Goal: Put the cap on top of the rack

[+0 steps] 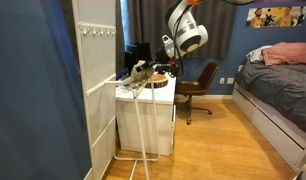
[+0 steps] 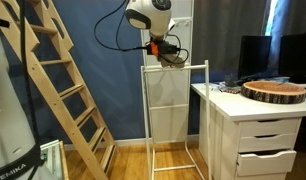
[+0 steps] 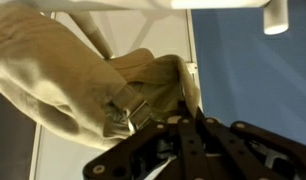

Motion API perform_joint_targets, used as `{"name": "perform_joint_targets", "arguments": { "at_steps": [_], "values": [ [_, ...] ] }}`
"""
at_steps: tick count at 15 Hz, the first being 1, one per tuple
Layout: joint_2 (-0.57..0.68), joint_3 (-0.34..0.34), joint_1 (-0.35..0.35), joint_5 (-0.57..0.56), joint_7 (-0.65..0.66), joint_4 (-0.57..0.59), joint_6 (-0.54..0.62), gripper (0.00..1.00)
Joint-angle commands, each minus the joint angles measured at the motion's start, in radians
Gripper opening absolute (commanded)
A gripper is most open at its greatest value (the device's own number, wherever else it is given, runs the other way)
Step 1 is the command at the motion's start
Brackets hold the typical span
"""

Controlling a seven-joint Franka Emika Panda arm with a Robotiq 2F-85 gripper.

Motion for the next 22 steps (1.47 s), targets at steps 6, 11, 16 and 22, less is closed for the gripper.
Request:
{"name": "perform_joint_targets", "arguments": {
  "at_steps": [6, 11, 16, 22],
  "values": [
    [-0.032, -0.034, -0.054, -0.207, 0.17, -0.073, -0.143, 0.01],
    [-0.002, -0.041, -0.065, -0.225, 0.194, -0.051, -0.171, 0.01],
    [0.023, -0.033, -0.056, -0.215, 0.212, -0.024, -0.179, 0.49],
    [0.004, -0.042, -0.062, -0.272, 0.267, -0.028, -0.178, 0.91]
  ]
}}
